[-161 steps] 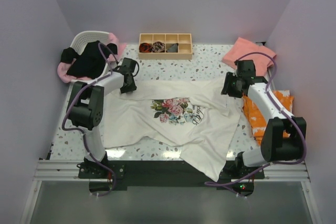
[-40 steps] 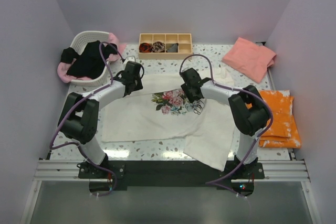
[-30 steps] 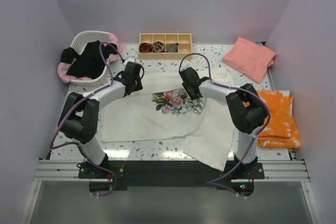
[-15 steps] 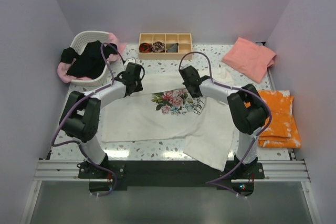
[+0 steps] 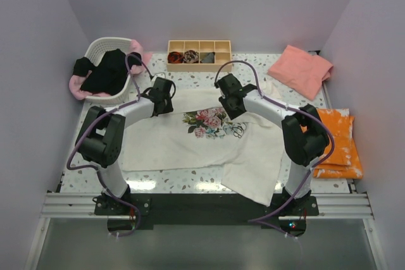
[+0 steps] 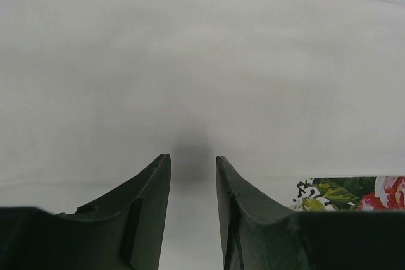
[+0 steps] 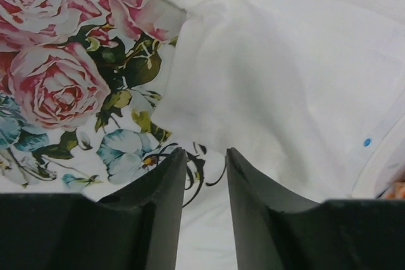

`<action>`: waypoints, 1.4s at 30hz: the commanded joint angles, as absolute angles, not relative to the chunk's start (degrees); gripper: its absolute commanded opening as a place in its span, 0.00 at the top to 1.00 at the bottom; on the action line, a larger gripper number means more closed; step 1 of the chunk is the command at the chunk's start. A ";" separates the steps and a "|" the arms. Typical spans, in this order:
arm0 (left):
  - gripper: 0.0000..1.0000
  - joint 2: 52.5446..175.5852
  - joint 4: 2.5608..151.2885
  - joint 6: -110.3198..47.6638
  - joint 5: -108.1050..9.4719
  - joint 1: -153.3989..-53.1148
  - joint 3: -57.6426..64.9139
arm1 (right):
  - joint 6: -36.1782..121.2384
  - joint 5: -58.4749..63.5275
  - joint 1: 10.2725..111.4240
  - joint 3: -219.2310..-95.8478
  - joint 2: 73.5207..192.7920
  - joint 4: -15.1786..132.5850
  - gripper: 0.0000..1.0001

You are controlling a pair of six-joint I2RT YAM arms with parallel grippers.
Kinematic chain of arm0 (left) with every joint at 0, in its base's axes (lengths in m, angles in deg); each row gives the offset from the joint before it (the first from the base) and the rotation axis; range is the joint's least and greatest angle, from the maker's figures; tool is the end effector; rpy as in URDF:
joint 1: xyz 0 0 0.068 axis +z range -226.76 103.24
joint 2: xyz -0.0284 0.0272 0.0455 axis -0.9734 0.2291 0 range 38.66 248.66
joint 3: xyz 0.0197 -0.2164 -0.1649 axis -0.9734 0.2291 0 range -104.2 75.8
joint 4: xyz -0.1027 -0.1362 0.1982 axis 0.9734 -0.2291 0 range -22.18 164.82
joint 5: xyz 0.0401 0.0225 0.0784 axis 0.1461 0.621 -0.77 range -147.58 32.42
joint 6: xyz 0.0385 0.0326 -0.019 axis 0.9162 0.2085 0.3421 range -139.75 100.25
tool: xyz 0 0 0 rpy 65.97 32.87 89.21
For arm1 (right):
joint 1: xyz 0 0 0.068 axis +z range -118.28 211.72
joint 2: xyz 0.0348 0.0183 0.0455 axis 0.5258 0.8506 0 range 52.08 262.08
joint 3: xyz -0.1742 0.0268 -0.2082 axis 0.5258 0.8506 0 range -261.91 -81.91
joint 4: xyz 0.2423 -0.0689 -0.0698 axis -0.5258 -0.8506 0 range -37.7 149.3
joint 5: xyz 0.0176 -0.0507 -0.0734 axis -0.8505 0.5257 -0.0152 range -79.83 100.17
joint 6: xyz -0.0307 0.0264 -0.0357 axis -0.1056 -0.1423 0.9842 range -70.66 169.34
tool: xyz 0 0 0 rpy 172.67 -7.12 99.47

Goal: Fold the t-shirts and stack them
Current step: Fold the flattened tshirt in 1/3 of the way

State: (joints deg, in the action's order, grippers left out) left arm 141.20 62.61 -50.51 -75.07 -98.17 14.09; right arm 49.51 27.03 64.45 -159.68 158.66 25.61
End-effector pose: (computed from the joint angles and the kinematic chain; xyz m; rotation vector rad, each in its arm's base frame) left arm 0.3454 -0.1239 0.1702 -0.3229 2.4158 -0.0216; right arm 0.3327 0.2015 0.2051 -0.6445 2.5155 -0.1911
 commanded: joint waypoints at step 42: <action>0.59 167.68 58.93 -46.21 -72.25 -89.77 -16.73 | 30.62 17.83 41.39 -178.24 179.43 34.15 0.41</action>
